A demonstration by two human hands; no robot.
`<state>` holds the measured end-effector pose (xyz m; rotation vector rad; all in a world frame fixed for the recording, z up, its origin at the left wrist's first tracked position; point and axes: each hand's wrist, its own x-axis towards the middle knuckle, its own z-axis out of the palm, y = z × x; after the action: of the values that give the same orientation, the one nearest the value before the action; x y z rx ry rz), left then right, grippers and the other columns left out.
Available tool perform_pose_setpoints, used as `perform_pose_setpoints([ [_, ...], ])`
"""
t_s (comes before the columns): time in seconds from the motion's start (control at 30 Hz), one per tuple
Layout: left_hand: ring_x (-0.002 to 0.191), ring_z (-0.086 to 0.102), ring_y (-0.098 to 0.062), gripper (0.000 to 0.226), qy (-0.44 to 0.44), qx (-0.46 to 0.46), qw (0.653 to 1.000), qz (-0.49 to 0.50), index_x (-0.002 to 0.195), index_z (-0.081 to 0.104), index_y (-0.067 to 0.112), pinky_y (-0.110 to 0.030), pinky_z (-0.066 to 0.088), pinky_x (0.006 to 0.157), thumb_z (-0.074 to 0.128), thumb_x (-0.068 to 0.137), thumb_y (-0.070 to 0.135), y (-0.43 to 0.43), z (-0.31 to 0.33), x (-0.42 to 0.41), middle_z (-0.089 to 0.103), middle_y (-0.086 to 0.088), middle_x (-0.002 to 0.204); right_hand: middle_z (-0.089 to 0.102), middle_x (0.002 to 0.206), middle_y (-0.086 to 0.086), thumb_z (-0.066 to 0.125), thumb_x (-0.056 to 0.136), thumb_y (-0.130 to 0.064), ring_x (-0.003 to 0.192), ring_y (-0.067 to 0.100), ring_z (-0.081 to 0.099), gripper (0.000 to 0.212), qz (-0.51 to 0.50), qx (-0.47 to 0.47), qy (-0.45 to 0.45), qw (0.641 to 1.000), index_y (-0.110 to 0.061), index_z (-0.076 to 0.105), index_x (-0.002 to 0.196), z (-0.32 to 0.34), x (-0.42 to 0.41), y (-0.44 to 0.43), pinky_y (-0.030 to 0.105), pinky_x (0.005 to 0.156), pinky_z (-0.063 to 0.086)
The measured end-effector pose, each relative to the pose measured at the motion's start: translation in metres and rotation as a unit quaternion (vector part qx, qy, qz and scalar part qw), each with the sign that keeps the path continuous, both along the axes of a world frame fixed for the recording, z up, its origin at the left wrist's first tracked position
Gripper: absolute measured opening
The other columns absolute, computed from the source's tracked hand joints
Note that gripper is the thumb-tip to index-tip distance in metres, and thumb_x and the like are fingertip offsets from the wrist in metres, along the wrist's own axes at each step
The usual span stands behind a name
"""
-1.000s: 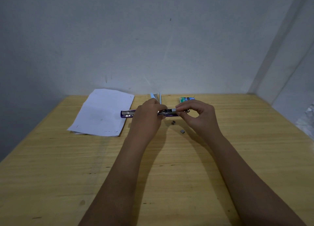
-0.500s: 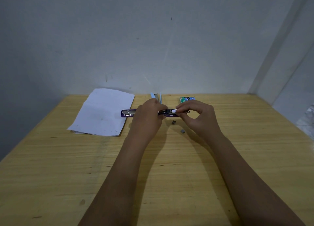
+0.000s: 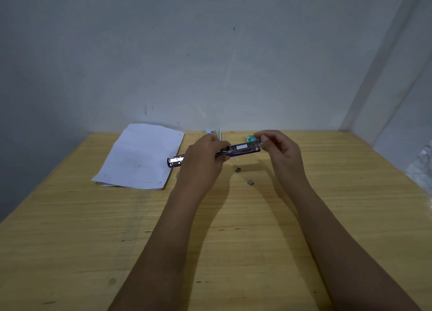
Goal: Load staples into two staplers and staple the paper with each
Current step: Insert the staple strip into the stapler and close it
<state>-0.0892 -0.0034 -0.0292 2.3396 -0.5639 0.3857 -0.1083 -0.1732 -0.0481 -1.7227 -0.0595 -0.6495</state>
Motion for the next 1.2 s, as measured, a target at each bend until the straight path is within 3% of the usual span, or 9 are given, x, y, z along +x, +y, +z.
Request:
perform_pose_setpoints([
  [0.13,0.092,0.056,-0.021,0.026,-0.020,-0.023,0.999,-0.015,0.112,0.068,0.015,-0.034,0.045,0.083,0.063,0.086,0.011,0.000,0.001,-0.001,0.061,-0.005,0.101,0.066,0.088,0.007,0.046,0.097,-0.012,0.078,0.013,0.066,0.023,0.073,0.129,0.107,0.983,-0.014,0.069,0.093,0.005,0.001,-0.002,0.024,0.074,0.053],
  [0.33,0.092,0.056,-0.022,0.025,-0.055,-0.028,0.998,-0.022,0.110,0.069,0.015,-0.039,0.046,0.084,0.065,0.085,0.012,0.000,0.000,0.000,0.064,-0.003,0.098,0.070,0.083,0.011,0.050,0.093,-0.003,0.070,0.016,0.070,0.019,0.077,0.187,0.120,0.972,-0.007,0.068,0.090,0.010,-0.002,0.002,0.019,0.066,0.057],
  [0.5,0.106,0.052,-0.018,0.043,-0.065,0.012,0.998,0.024,0.115,0.066,0.019,-0.029,0.037,0.094,0.069,0.079,0.041,0.004,-0.002,0.003,0.063,0.003,0.110,0.070,0.082,0.013,0.052,0.091,-0.001,0.066,0.019,0.069,0.018,0.015,0.236,0.128,0.963,-0.006,0.068,0.084,0.011,-0.002,-0.002,0.017,0.059,0.056],
  [0.57,0.112,0.049,-0.018,0.050,-0.048,-0.001,0.998,0.039,0.119,0.063,0.019,-0.032,0.039,0.097,0.070,0.077,0.046,0.009,-0.002,0.004,0.060,0.003,0.116,0.069,0.081,0.012,0.050,0.091,0.000,0.066,0.019,0.068,0.019,-0.018,0.259,0.134,0.956,-0.005,0.067,0.084,0.011,-0.002,-0.006,0.017,0.059,0.056],
  [0.73,0.112,0.048,-0.013,0.044,0.015,-0.097,0.995,0.029,0.119,0.059,0.019,-0.024,0.041,0.085,0.071,0.080,0.036,0.016,0.000,0.007,0.055,0.004,0.115,0.067,0.079,0.013,0.048,0.089,0.005,0.067,0.019,0.066,0.019,-0.062,0.333,0.146,0.929,-0.001,0.065,0.082,0.009,-0.001,-0.016,0.015,0.055,0.054],
  [0.83,0.097,0.057,-0.010,0.038,0.055,-0.189,0.980,0.005,0.114,0.060,0.016,-0.014,0.047,0.081,0.073,0.079,0.022,0.017,0.001,0.009,0.058,0.002,0.107,0.066,0.078,0.014,0.050,0.087,0.005,0.066,0.018,0.065,0.017,-0.069,0.394,0.147,0.905,0.000,0.063,0.079,0.009,0.000,-0.019,0.013,0.049,0.051],
  [0.93,0.080,0.062,-0.001,0.030,0.096,-0.284,0.954,-0.011,0.106,0.063,0.011,-0.003,0.046,0.066,0.073,0.078,0.009,0.016,0.006,0.007,0.062,0.000,0.099,0.064,0.078,0.015,0.051,0.088,0.005,0.067,0.018,0.063,0.015,-0.069,0.418,0.147,0.894,0.000,0.061,0.078,0.009,-0.001,-0.019,0.012,0.049,0.051],
  [1.03,0.070,0.064,0.003,0.027,0.104,-0.342,0.933,-0.022,0.102,0.064,0.011,-0.006,0.048,0.066,0.073,0.077,0.006,0.016,0.006,0.008,0.064,0.003,0.090,0.065,0.078,0.015,0.050,0.088,0.004,0.065,0.017,0.064,0.016,-0.080,0.408,0.150,0.897,-0.001,0.062,0.077,0.010,-0.001,-0.018,0.012,0.049,0.051],
  [1.2,0.075,0.067,-0.001,0.035,0.136,-0.424,0.895,-0.022,0.108,0.063,0.008,-0.013,0.053,0.072,0.075,0.075,0.007,0.018,0.007,0.008,0.066,0.001,0.093,0.067,0.075,0.013,0.051,0.086,0.004,0.060,0.015,0.065,0.018,-0.101,0.315,0.141,0.933,-0.003,0.067,0.080,0.009,-0.002,-0.017,0.016,0.055,0.054],
])
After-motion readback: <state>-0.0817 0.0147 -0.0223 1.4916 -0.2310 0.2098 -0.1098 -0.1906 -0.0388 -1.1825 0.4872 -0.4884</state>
